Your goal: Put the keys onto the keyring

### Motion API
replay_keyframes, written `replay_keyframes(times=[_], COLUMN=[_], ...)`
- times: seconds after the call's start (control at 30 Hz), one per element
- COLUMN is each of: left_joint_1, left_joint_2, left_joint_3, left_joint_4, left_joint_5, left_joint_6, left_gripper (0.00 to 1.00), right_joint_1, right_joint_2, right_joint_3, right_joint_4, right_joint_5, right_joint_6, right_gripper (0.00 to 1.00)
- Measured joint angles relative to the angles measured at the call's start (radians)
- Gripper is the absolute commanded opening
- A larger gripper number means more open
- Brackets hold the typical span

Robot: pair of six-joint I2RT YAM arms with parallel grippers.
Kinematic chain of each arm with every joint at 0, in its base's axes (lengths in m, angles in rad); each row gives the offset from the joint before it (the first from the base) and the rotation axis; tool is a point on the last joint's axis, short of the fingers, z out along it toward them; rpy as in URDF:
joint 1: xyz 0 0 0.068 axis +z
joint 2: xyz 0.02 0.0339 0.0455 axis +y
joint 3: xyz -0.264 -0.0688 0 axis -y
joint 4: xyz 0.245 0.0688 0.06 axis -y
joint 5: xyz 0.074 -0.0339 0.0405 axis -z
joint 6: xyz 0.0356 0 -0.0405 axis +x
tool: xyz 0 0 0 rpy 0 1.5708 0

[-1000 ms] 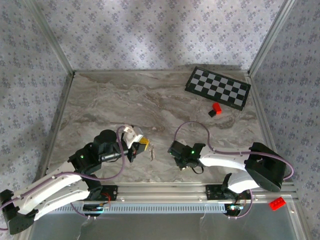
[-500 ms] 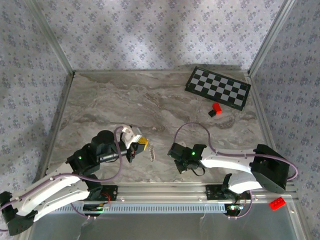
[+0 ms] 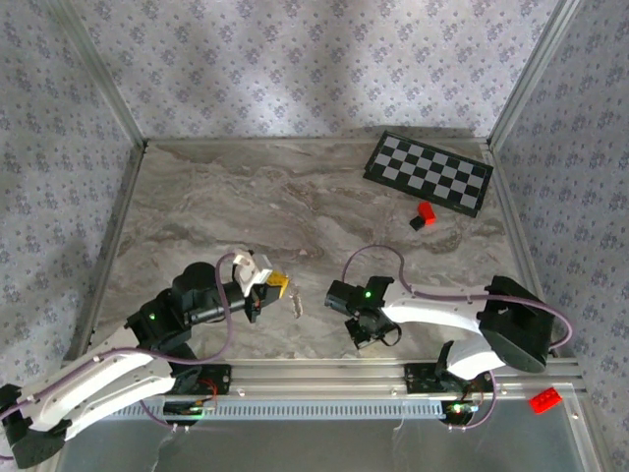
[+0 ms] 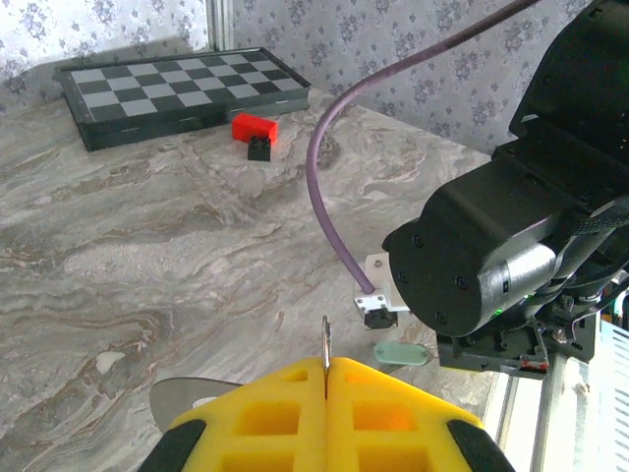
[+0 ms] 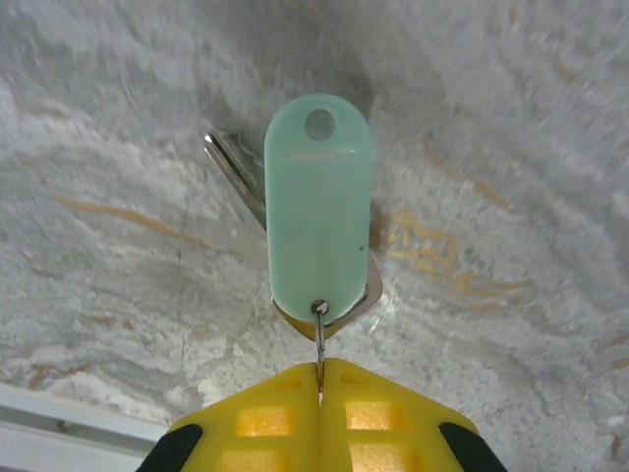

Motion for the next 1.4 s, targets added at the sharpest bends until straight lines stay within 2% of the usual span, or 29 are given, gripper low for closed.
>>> replay_keyframes(times=[0.13, 0.23, 0.43, 0.57, 0.67, 0.77, 0.97, 1.17, 1.4], left_joint_1=[0.0, 0.0, 0.0, 0.0, 0.0, 0.0, 0.0, 0.0, 0.0], left_joint_2=[0.0, 0.0, -0.016, -0.025, -0.028, -0.028, -0.028, -0.024, -0.017], left_joint_3=[-0.026, -0.046, -0.08, -0.08, -0.08, -0.08, -0.08, -0.08, -0.08], left_joint_4=[0.023, 0.041, 0.062, 0.071, 0.074, 0.074, 0.075, 0.075, 0.075], left_joint_5=[0.003, 0.005, 0.018, 0.019, 0.019, 0.022, 0.026, 0.026, 0.026], left_joint_6=[-0.008, -0.016, -0.027, -0.031, -0.034, -0.034, -0.037, -0.037, -0.037], left_gripper=[0.0, 0.0, 0.0, 0.0, 0.0, 0.0, 0.0, 0.0, 0.0], right_joint_1=[-0.002, -0.013, -0.032, -0.032, -0.029, -0.018, 0.008, 0.011, 0.011], right_joint_2=[0.034, 0.047, 0.042, 0.005, -0.045, -0.118, -0.202, -0.197, -0.134], right_joint_3=[0.014, 0.029, 0.056, 0.061, 0.06, 0.033, -0.072, -0.105, -0.103], right_joint_4=[-0.028, -0.04, -0.05, -0.052, -0.048, -0.026, 0.018, 0.059, 0.095], right_joint_5=[-0.032, -0.04, -0.031, -0.007, 0.016, 0.033, 0.039, 0.037, 0.037], right_joint_6=[-0.008, -0.013, -0.027, -0.019, 0.001, 0.032, 0.09, 0.116, 0.114], right_gripper=[0.03, 0.07, 0.31, 0.43, 0.49, 0.49, 0.41, 0.3, 0.24])
